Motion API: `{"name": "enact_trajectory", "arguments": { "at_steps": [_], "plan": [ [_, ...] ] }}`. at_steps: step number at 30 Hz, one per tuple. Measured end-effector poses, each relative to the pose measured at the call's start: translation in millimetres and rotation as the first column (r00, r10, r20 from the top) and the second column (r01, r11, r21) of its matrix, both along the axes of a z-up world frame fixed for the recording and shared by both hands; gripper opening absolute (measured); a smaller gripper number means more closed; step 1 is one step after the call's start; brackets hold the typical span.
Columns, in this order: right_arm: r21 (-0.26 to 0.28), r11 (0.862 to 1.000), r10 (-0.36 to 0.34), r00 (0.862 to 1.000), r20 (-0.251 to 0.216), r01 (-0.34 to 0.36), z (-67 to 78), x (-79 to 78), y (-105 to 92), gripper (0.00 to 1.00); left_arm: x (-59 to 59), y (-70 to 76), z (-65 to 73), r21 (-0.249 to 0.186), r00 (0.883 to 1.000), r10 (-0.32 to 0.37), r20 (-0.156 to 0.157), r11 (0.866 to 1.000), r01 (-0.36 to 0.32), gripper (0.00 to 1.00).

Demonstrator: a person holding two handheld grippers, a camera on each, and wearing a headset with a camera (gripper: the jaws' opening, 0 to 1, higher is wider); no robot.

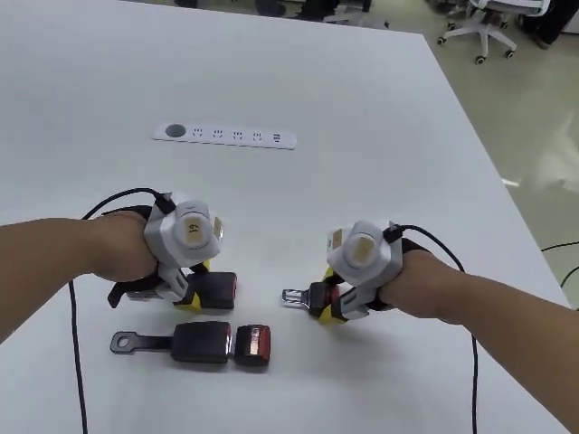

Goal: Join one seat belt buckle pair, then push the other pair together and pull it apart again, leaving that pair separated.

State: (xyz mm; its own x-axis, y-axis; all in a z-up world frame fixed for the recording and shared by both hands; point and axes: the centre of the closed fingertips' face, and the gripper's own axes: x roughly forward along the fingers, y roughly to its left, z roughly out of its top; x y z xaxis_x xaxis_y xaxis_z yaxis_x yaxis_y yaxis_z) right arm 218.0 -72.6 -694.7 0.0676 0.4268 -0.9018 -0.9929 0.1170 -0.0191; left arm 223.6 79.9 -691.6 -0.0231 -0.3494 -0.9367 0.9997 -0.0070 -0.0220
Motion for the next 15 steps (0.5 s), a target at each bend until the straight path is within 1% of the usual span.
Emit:
{"name": "enact_trajectory", "arguments": {
  "at_steps": [6, 9, 11, 15],
  "plan": [
    [0.017, 1.000, 0.004, 1.000, 0.007, -0.004, 0.6, 0.4, 20.5, 0.33, 0.2, 0.1, -2.8, 0.004, 1.000, 0.002, 0.001, 1.000, -0.002, 0.33],
    [0.021, 1.000, 0.020, 1.000, 0.012, -0.020, 0.3, 3.1, 31.5, 0.33, 1.2, 0.3, -5.6, 0.004, 1.000, 0.003, 0.001, 1.000, -0.003, 0.33],
    [0.023, 0.999, 0.024, 1.000, 0.012, -0.024, 1.1, 0.3, 37.4, 0.33, 2.0, 0.4, -6.2, 0.004, 1.000, 0.007, 0.000, 1.000, -0.007, 0.33],
    [0.024, 0.999, 0.038, 0.999, 0.014, -0.038, 1.0, 3.4, 47.9, 0.33, 2.6, 0.9, -7.5, 0.002, 1.000, 0.008, 0.000, 1.000, -0.008, 0.33]
  ]
}}
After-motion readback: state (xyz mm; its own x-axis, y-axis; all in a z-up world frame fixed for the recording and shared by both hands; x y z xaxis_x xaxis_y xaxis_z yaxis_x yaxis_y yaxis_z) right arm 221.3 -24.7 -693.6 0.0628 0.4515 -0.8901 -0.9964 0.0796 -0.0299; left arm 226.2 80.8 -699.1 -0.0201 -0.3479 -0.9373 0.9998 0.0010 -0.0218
